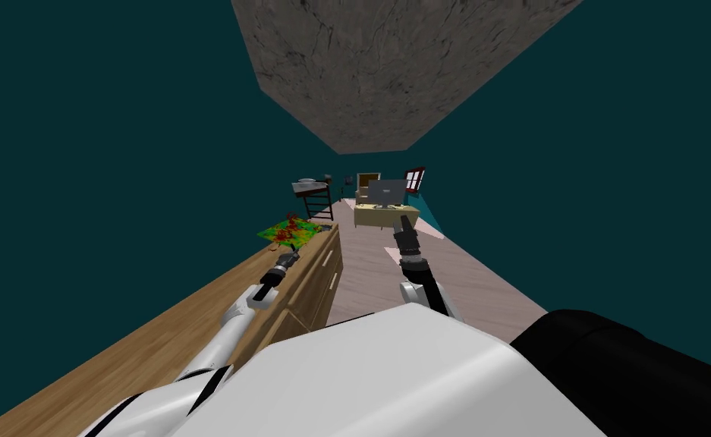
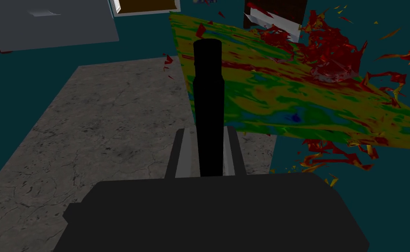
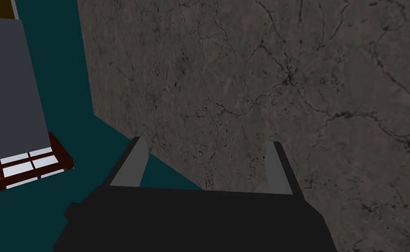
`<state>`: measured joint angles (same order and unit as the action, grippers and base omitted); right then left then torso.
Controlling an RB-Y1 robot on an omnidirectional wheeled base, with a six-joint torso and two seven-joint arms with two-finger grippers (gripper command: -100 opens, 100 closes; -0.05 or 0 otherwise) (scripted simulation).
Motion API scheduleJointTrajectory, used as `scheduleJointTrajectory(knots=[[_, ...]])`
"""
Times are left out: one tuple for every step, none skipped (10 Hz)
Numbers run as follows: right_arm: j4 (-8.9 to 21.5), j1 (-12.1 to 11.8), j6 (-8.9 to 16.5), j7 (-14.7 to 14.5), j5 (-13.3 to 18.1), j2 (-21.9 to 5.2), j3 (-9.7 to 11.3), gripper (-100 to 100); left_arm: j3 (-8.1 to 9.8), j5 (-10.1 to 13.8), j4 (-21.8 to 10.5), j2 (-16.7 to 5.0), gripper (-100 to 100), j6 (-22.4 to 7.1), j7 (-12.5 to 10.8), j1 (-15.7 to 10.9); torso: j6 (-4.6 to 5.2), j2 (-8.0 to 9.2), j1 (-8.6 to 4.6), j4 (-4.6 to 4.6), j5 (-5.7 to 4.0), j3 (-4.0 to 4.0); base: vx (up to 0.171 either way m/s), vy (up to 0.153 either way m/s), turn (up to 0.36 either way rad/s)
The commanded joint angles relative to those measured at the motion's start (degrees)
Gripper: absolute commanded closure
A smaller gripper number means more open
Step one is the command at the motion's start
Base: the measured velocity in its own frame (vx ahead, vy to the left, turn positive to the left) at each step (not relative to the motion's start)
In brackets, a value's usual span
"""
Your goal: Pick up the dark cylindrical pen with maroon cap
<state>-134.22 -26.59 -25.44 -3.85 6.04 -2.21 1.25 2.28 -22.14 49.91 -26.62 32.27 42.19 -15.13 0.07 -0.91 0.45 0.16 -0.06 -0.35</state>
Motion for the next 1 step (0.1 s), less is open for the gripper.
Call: scheduleJointTrajectory(knots=[[0.0, 0.0, 0.0, 0.0, 0.0, 0.0, 0.0, 0, 0.00, 0.0, 0.0, 0.0, 0, 0.0, 0.0, 0.0, 0.00, 0.00, 0.00, 0.00, 0.00, 0.00, 0.000, 0.000, 0.000]])
